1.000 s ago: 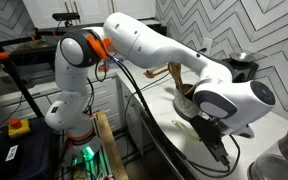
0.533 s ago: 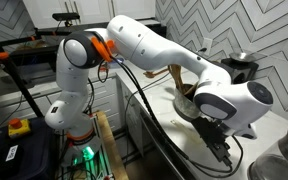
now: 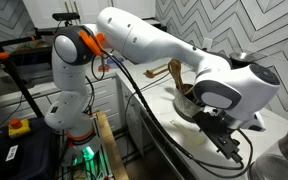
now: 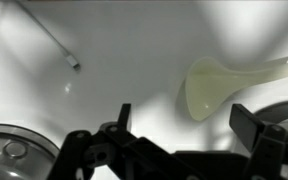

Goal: Pick up the white spoon, then place it on the counter

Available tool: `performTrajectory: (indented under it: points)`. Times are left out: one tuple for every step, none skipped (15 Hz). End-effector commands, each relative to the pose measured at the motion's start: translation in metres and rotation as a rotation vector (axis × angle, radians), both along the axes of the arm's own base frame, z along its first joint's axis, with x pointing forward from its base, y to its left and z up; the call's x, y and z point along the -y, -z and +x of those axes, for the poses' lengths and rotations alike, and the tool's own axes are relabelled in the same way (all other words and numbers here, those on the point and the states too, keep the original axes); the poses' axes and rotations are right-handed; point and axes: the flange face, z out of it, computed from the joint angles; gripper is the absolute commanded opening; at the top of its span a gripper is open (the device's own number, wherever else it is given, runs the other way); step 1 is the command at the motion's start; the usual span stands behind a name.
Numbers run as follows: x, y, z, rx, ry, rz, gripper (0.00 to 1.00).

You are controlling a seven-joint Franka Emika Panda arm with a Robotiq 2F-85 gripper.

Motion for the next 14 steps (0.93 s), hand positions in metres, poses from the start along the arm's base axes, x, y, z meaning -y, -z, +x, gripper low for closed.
performTrajectory:
  points:
    - [0.000,-0.045,-0.030,-0.038,-0.045,-0.067,1.00]
    - [0.000,-0.056,-0.035,-0.046,-0.044,-0.085,1.00]
    - [-0.002,-0.070,-0.042,-0.052,-0.051,-0.095,1.00]
    - [-0.005,-0.083,-0.049,-0.065,-0.057,-0.096,1.00]
    - [-0.008,-0.095,-0.056,-0.081,-0.057,-0.101,1.00]
    - [-0.011,-0.106,-0.063,-0.085,-0.055,-0.110,1.00]
    - [-0.015,-0.118,-0.069,-0.081,-0.061,-0.114,1.00]
    - [-0.019,-0.128,-0.074,-0.079,-0.065,-0.112,1.00]
    - [-0.024,-0.137,-0.080,-0.073,-0.066,-0.107,1.00]
    - [-0.027,-0.145,-0.084,-0.067,-0.069,-0.108,1.00]
    - [-0.032,-0.152,-0.087,-0.059,-0.070,-0.103,1.00]
    - [-0.036,-0.160,-0.090,-0.051,-0.062,-0.101,1.00]
    - [-0.041,-0.166,-0.092,-0.039,-0.062,-0.095,1.00]
    - [-0.045,-0.171,-0.094,-0.031,-0.063,-0.093,1.00]
